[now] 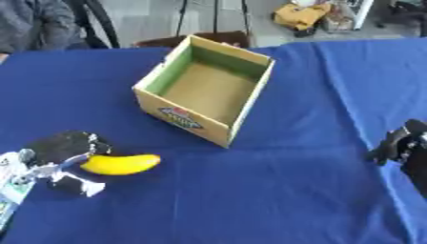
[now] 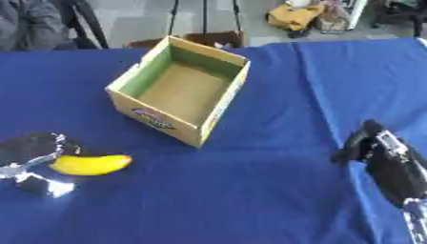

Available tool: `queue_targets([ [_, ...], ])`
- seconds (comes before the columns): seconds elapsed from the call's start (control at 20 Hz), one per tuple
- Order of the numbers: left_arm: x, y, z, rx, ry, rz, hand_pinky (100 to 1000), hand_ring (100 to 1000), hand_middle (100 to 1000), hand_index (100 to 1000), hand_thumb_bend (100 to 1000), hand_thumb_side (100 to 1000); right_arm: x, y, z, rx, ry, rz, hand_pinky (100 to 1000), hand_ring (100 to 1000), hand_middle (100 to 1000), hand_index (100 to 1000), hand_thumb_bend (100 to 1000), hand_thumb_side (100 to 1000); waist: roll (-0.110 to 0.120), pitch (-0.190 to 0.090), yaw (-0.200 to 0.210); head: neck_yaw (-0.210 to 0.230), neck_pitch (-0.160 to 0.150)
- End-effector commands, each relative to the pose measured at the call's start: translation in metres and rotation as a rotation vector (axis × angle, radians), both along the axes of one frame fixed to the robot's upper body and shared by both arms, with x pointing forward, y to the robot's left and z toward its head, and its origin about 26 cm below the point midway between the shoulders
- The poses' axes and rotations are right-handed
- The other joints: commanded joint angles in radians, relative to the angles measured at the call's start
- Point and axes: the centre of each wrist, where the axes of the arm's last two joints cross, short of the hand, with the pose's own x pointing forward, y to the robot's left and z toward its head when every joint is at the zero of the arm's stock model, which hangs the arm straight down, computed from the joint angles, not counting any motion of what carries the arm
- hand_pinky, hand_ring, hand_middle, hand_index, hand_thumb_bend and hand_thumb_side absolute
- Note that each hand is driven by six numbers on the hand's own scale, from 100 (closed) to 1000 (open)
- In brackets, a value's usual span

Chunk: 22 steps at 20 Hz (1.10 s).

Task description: Pick up objects on the table and place them in the box.

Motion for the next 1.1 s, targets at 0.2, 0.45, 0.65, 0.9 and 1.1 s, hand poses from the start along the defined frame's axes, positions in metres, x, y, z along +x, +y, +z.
queue_targets([
  [0.2,0.0,0.008,0.012,0.021,-0.021,0.006,519,512,486,717,145,277,0.002,-0.002,0.01,-0.015,-0.03,0.005,516,373,312,499,100,796,0.001,-0.011,0.0,-0.001,-0.005],
  [0.45,-0.003,0.01,0.022,0.011,-0.028,-0.006,521,511,486,717,128,270,0.002,-0.003,0.01,-0.017,-0.029,0.005,516,373,312,499,100,795,0.003,-0.014,0.002,-0.002,-0.004],
  [0.65,-0.004,0.01,0.026,0.0,-0.022,-0.008,524,513,489,721,141,270,0.002,-0.003,0.01,-0.017,-0.029,0.006,516,374,312,499,100,795,0.003,-0.015,0.003,-0.003,-0.005],
  [0.9,-0.005,0.009,0.027,0.015,-0.004,-0.025,554,545,523,746,193,367,0.002,-0.003,0.01,-0.018,-0.029,0.007,516,374,312,499,100,794,0.002,-0.016,0.003,-0.003,-0.004],
  [1.1,-0.005,0.009,0.027,0.033,0.007,-0.048,565,555,533,755,245,483,0.002,-0.003,0.01,-0.019,-0.029,0.007,517,374,312,499,100,793,0.002,-0.016,0.003,-0.003,-0.004],
])
